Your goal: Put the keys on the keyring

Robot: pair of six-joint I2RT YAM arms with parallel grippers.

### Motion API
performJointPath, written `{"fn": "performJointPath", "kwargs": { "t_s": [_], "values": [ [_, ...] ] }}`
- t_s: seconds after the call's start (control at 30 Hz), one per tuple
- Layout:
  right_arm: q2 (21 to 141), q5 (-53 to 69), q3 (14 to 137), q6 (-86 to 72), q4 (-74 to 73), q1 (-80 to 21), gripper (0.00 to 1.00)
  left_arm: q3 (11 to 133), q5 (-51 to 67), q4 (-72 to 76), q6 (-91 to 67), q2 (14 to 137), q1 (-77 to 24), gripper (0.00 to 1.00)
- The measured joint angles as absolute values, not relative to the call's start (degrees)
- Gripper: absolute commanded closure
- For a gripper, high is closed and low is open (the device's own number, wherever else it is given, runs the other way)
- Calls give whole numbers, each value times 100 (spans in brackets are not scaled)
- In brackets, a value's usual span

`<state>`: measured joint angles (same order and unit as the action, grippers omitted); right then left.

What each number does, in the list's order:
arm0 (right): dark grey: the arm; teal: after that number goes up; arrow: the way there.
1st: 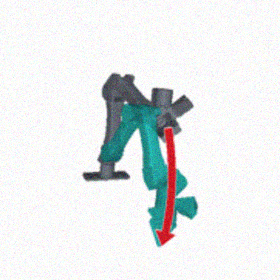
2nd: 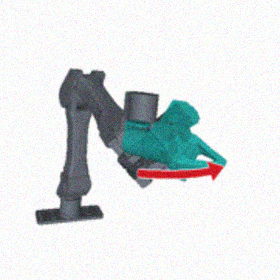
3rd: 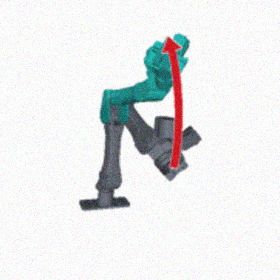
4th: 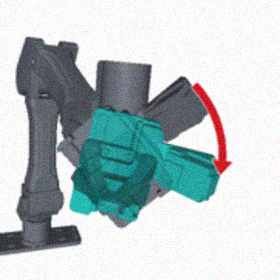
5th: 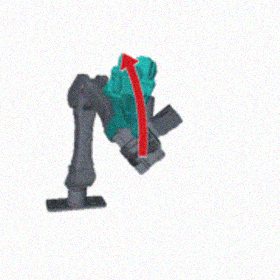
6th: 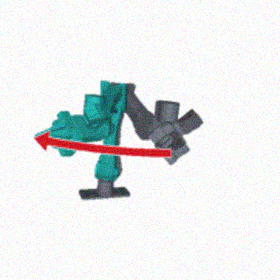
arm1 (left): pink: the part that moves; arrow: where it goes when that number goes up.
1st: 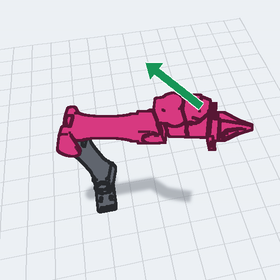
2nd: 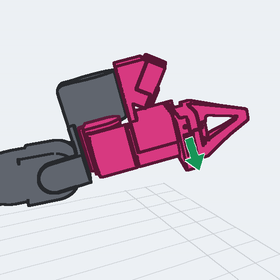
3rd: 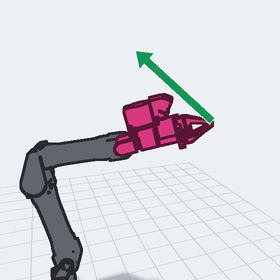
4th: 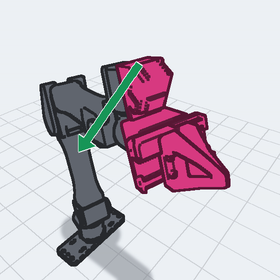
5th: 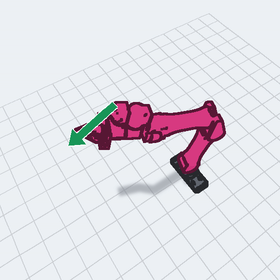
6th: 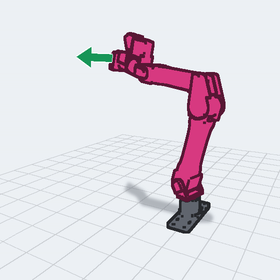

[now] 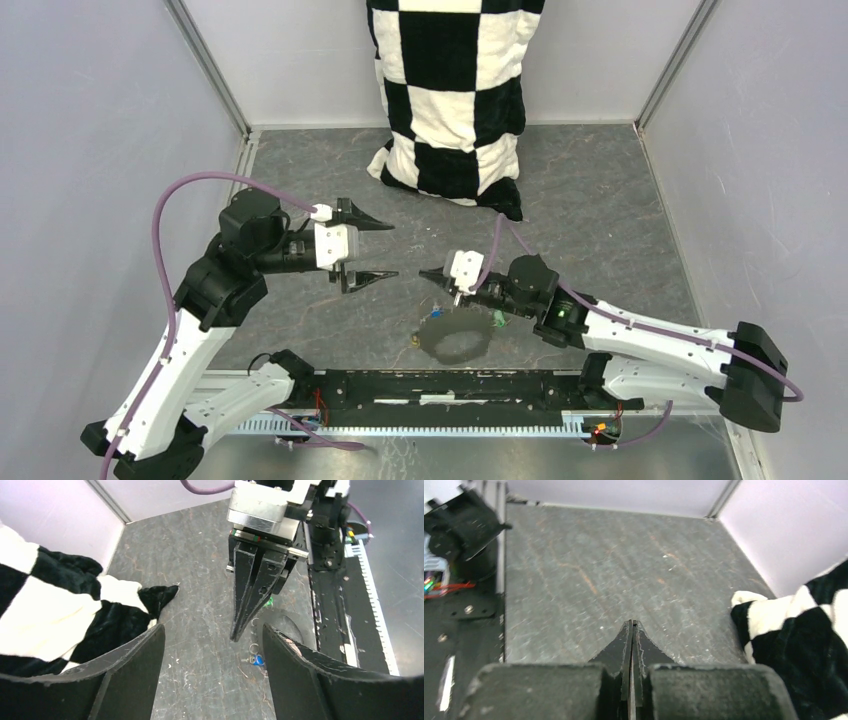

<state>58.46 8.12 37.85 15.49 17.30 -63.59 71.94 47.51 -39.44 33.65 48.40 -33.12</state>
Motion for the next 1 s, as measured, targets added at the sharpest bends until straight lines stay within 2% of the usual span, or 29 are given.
{"fn": "performJointPath", "kwargs": {
  "t_s": [0.2,0.27,0.33,0.47,0.63,0.73,1.0],
  "values": [
    [6018,735,3546,1313,2928,-5568,98,7196,4018,-3555,2744,4875,-3315,22],
    [6003,788,3542,1214,3030,-5210,81,7240,3592,-3548,2626,4956,-3315,19],
    [5959,803,3542,1127,2897,-5002,66,7330,3212,-3555,2508,5087,-3315,10],
    [5671,996,3461,1035,1933,-4912,51,7491,2349,-3590,2263,5459,-3310,0],
    [4976,1194,2729,816,764,-5103,36,7496,1525,-3822,1911,5940,-3111,0],
    [5009,1177,2399,720,196,-5441,32,7496,1391,-4029,1710,6198,-2663,0],
    [6016,805,2128,720,-121,-5765,30,7393,1715,-4466,1730,6580,-1031,0]
  ]
}}
